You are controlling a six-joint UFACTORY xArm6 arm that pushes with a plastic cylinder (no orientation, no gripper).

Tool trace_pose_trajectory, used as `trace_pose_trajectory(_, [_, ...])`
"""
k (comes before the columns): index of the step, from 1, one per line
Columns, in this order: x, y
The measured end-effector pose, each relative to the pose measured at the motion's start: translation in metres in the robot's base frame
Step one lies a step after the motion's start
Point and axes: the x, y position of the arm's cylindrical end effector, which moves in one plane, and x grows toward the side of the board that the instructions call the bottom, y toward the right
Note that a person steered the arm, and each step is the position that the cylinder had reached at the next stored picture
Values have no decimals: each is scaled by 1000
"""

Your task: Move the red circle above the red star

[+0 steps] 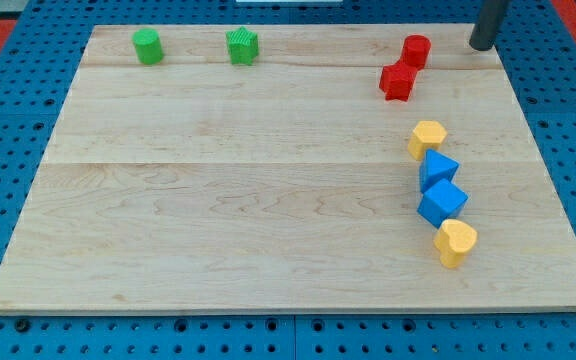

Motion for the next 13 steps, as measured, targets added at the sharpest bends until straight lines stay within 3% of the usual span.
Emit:
trace_pose_trajectory(6, [-4,-3])
trace_pose_trajectory(9, [34,-62])
trace_pose_trajectory(13, [11,-79])
